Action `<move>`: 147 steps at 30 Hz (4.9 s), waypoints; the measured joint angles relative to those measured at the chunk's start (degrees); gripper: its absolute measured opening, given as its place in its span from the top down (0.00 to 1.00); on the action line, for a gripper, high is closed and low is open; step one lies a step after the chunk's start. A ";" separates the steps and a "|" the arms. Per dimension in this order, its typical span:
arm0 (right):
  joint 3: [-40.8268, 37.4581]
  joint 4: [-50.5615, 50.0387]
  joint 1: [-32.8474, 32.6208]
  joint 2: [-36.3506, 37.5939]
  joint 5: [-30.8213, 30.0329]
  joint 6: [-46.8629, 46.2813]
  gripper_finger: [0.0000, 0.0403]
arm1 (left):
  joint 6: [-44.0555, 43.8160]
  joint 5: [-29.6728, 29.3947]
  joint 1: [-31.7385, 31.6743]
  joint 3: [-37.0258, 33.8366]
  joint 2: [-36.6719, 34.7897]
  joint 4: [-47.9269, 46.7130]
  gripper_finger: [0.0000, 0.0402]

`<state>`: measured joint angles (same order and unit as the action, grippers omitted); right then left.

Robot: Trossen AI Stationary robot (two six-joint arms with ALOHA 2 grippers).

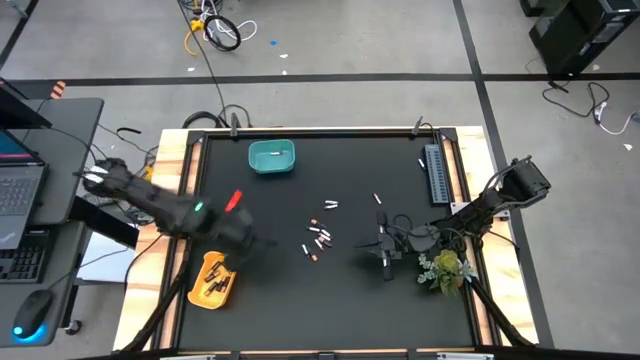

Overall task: Sort batteries
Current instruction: Put the black battery into the yellow bin

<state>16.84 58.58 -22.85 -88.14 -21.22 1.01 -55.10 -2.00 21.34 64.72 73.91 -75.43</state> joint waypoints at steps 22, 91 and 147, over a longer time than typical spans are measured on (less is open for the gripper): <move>-0.02 -0.14 -1.04 0.00 -0.34 -2.99 0.98 | -42.32 6.33 25.67 -27.52 -6.03 24.53 0.51; 28.65 -49.08 7.90 -5.30 7.37 -15.93 0.75 | 41.21 -54.77 2.94 -43.82 0.72 105.56 0.60; 29.24 -32.05 10.84 -25.60 3.26 -16.24 0.83 | 38.36 -51.68 2.56 -43.75 0.72 106.71 0.60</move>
<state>46.09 26.53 -12.01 -113.74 -17.96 -15.22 -16.74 -53.68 23.90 20.97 74.63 31.28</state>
